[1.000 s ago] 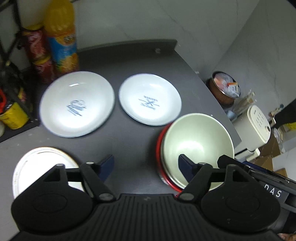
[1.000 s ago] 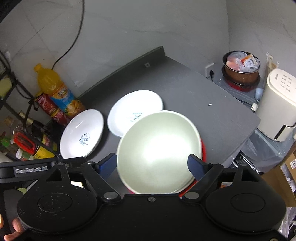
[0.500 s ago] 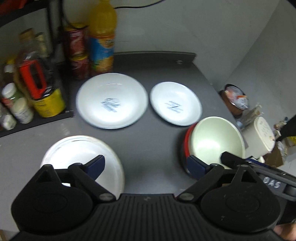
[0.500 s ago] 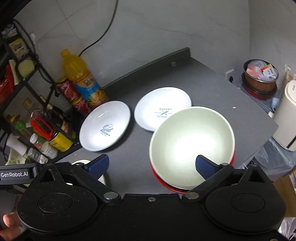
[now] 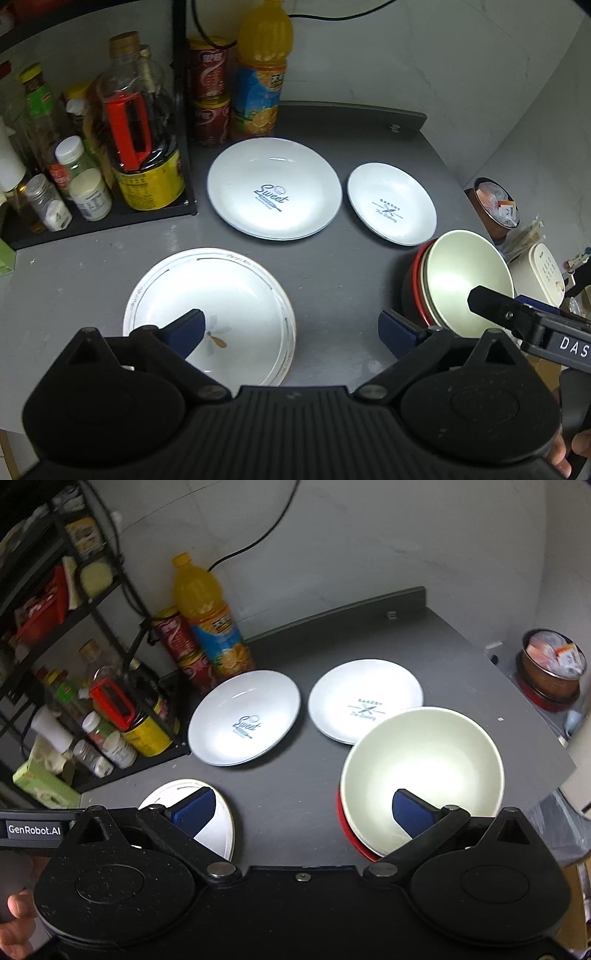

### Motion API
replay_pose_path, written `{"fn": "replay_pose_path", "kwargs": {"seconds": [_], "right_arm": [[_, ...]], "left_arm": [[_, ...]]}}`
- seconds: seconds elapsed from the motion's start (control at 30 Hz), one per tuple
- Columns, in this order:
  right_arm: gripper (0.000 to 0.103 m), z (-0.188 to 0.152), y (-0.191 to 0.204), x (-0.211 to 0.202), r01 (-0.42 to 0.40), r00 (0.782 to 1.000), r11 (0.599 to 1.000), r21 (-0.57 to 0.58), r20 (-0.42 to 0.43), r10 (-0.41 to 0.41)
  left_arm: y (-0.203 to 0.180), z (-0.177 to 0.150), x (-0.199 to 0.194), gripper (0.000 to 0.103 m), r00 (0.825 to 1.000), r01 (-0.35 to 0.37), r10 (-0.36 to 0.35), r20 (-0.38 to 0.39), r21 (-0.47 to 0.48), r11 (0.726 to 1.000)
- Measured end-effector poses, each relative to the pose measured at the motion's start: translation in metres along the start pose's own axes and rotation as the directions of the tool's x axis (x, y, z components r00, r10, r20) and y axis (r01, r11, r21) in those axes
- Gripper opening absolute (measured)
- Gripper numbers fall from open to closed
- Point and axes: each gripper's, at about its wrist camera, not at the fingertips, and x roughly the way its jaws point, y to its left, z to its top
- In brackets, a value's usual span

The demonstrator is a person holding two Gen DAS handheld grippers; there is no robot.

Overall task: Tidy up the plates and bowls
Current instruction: 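Lift the right gripper away from the bowl stack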

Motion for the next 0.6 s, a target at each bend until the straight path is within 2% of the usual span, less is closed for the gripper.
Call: {"fn": "replay_pose_path", "kwargs": {"seconds": [0.27,0.47,0.6], "right_arm": [[0.103,0.012,0.013,0.017,-0.090,0.995,0.995,-0.036,-0.054,0.088],[0.103,0.026,0.025,0.031,-0.162,0.983,0.977,-0.139,-0.105,0.148],[0.103,0.037,0.034,0.040,-0.204,0.975,0.955,-0.215,-0.134,0.178]], "left_arm": [[0.015,-0.003,-0.010,0.099,0.999,-0.023,0.024,0.039,-0.035,0.999],[0.028,-0.006,-0.013,0.099,0.997,-0.061,0.065,0.042,-0.087,0.994],[0.040,-0.005,-0.013,0.099,0.994,-0.093,0.100,0.035,-0.165,0.982]]}}
